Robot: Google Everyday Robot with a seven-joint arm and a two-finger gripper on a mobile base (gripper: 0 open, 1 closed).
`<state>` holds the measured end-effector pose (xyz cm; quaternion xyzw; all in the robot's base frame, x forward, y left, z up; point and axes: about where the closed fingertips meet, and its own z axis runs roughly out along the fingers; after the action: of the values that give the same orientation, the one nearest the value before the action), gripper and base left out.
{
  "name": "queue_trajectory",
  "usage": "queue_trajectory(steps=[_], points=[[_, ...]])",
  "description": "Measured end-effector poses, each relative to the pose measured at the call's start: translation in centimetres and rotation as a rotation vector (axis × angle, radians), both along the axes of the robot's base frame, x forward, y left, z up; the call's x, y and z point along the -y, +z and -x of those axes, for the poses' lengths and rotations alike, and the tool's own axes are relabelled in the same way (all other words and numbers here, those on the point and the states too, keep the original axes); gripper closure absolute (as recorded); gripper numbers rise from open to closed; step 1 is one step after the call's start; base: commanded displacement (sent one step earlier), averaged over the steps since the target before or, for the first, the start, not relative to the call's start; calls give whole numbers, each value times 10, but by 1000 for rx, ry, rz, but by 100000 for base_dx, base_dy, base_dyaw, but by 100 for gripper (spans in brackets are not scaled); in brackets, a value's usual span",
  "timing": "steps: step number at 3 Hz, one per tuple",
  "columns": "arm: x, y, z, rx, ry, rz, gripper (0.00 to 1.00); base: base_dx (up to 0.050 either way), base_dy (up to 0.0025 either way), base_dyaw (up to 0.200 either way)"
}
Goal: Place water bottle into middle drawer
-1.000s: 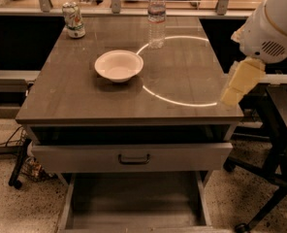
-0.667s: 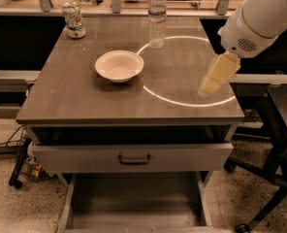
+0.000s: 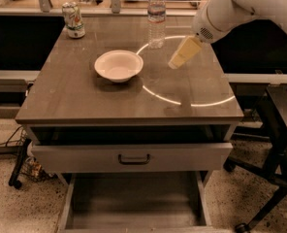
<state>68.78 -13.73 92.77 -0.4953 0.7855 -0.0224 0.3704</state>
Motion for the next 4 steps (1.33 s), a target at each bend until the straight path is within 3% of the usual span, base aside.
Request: queue_trajectory(steps=[1,2,4], points=[[0,0,0,0,0,0,0,0,0,0],[-12,0,-30,42,-29,-72,0,0,0,0],[-46,-7,-162,185,-167,-317,0,0,0,0]])
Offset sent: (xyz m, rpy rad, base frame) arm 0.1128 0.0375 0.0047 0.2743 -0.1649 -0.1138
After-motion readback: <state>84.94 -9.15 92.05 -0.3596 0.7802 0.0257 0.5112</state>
